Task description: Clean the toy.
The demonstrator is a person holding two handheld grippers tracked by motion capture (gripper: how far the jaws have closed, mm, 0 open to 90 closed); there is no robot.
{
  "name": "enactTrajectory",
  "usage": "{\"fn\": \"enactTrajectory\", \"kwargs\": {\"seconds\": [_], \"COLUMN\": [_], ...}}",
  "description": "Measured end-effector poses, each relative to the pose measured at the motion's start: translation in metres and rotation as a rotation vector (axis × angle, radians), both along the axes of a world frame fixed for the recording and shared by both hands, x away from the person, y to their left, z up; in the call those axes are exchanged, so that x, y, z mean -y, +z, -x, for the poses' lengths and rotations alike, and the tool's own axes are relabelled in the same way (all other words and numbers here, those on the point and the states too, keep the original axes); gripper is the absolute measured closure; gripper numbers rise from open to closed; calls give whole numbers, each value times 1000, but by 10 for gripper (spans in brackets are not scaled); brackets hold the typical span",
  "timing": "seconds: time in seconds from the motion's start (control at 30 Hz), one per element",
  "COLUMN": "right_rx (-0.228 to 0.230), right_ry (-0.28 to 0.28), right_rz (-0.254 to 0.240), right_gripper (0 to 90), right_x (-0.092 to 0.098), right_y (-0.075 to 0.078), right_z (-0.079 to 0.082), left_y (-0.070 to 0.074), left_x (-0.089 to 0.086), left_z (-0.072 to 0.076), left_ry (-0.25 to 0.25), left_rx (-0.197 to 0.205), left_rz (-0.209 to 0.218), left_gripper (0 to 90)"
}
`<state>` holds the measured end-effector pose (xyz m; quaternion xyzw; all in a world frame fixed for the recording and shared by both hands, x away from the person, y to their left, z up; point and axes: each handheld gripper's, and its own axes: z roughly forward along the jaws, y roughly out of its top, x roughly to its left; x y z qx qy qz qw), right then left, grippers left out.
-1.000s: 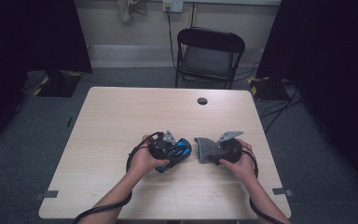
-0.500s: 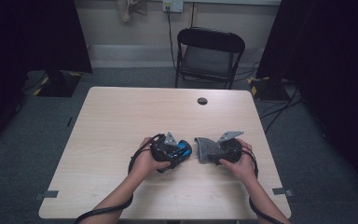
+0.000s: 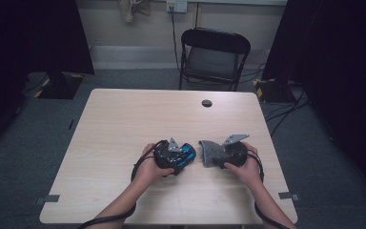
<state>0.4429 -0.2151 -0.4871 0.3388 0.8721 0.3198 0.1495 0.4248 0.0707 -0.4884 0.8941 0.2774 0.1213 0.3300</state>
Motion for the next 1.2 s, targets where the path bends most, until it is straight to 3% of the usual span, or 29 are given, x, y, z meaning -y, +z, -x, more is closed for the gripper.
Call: {"fn": "enactTrajectory", "kwargs": {"seconds": [0.13,0.37,0.4,0.43,0.57,0.77,0.9,0.97,1.2], "right_rx": [0,1,2,2,1,2,5,5,7], "right_ry": [0,-3,-3,-4,-4,-8,-17,-23,-21], "right_rz": [1,-2,-4,-6,-8,-7,-6,-3,-5], "right_gripper": [261,262,262,262,263,264,285,288,288], "right_x": [0,0,0,0,0,0,0,0,0], "right_y": [0,0,0,-1,-1,-1,-1,-1,-1], "right_z": [0,0,0,0,0,0,0,0,0], "left_y": [-1,2,3,4,8,17,21,20,6], "left_x": [-2,-2,-3,-5,-6,-7,-7,-6,-12], "left_z": [0,-1,-2,-2,-2,-2,-2,-1,-1], "left_ry": [5,2,14,0,-13,-31,-40,-40,-31], "left_rx": [-10,-30,-50,-36,-23,-28,-23,-15,-58], "left_rz": [20,1,17,34,18,55,53,47,67], "left_gripper": [238,259,260,263,275,276,276,276,276]}}
